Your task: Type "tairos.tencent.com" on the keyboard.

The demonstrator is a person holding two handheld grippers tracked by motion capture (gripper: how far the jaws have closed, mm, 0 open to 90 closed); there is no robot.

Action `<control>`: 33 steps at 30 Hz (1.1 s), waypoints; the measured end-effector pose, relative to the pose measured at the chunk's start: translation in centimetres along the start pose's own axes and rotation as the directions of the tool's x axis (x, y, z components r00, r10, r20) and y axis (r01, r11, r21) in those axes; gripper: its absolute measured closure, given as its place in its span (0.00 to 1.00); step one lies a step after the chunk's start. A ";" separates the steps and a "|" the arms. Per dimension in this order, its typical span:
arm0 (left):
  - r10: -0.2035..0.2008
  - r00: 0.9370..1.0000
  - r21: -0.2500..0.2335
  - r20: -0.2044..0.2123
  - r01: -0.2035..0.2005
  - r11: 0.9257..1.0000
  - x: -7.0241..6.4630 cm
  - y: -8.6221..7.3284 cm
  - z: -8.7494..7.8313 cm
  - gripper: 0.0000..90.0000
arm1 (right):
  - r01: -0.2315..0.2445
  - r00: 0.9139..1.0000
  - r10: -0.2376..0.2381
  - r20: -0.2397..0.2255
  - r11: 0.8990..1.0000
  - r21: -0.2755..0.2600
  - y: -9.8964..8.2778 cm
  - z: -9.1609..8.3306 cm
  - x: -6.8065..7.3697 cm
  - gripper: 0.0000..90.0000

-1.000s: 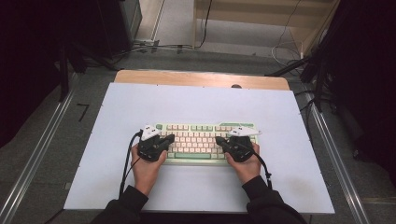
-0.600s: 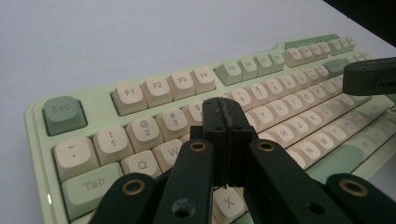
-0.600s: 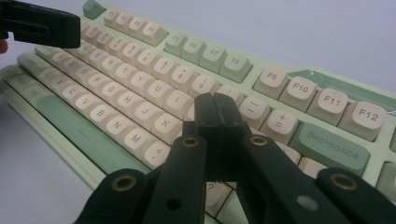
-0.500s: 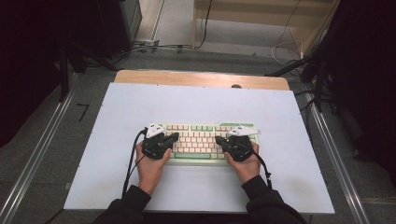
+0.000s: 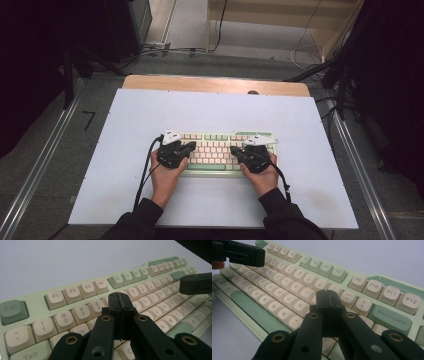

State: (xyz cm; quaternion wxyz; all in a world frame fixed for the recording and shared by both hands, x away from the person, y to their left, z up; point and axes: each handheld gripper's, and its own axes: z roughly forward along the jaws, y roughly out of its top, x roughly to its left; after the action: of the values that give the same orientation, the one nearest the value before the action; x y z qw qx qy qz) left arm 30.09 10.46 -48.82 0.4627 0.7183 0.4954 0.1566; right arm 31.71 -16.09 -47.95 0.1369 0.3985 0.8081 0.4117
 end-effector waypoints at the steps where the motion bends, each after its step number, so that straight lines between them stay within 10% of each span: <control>1: 0.006 1.000 0.002 0.002 -0.006 1.000 -0.1 0.0 0.2 1.00 | 0.000 1.000 0.000 0.000 1.000 0.001 0.0 0.0 0.0 0.98; 33: 0.066 0.998 0.045 0.007 -0.066 0.997 -1.2 0.4 1.9 1.00 | 0.002 1.000 -0.002 0.000 1.000 -0.003 0.0 -0.2 0.1 0.98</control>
State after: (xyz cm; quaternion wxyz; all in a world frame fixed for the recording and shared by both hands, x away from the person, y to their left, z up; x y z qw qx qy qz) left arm 31.02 8.44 -49.22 0.4424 0.7449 0.4736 0.1584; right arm 31.58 -16.13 -47.84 0.1380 0.3973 0.8080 0.4127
